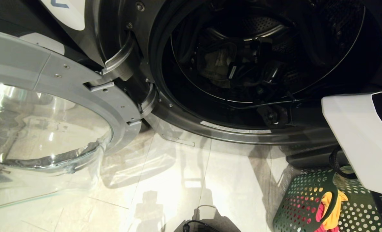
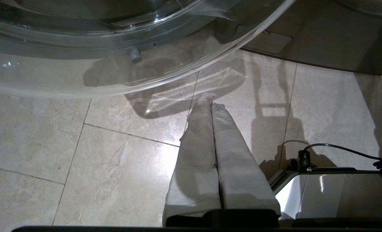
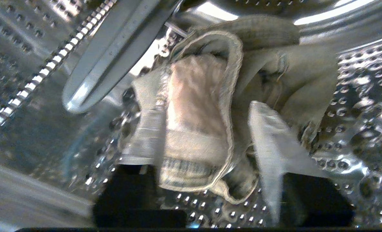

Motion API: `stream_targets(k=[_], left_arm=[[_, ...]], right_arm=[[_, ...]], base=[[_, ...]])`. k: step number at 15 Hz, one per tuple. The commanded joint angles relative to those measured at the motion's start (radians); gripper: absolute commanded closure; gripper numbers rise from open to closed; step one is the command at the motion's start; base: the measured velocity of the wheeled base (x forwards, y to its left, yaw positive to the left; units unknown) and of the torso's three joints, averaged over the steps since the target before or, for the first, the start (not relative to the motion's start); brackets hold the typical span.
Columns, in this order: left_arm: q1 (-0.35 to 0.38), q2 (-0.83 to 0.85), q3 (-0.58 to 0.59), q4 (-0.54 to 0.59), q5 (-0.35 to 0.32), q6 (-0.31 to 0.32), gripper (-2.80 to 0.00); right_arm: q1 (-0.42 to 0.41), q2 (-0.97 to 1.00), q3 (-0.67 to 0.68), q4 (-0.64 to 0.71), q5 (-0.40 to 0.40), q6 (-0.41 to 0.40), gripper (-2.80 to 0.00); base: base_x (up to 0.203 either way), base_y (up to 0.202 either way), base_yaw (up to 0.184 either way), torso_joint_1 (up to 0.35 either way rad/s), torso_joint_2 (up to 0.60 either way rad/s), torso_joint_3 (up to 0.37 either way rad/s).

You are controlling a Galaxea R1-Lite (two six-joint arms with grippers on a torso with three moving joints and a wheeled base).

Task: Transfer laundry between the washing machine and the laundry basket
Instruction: Pick a cloth and place it into the basket

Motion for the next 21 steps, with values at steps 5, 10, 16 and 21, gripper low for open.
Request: stream_targets(k=[5, 10, 16, 21], left_arm=[[0.0, 0.002, 0.0, 0.0, 0.0, 0.0, 0.0], [0.0, 0.002, 0.0, 0.0, 0.0, 0.0, 0.0], [0.0, 0.002, 0.0, 0.0, 0.0, 0.0, 0.0], [0.0, 0.002, 0.0, 0.0, 0.0, 0.001, 0.0]], right_arm=[[-0.003, 0.021, -0.012, -0.003, -0.008, -0.003, -2.8], [-0.003, 0.02, -0.011, 0.0, 0.002, -0.003, -2.8], [-0.011, 0.051, -0.011, -0.003, 0.013, 0.019, -2.8], [-0.014, 0.071, -0.012, 0.003, 0.065, 0.083, -2.8]], base=[[0.0, 0.0, 0.0, 0.0, 0.0, 0.0], [0.0, 0.0, 0.0, 0.0, 0.0, 0.0], [0.0, 0.0, 0.0, 0.0, 0.0, 0.0], [0.0, 0.0, 0.0, 0.0, 0.0, 0.0]])
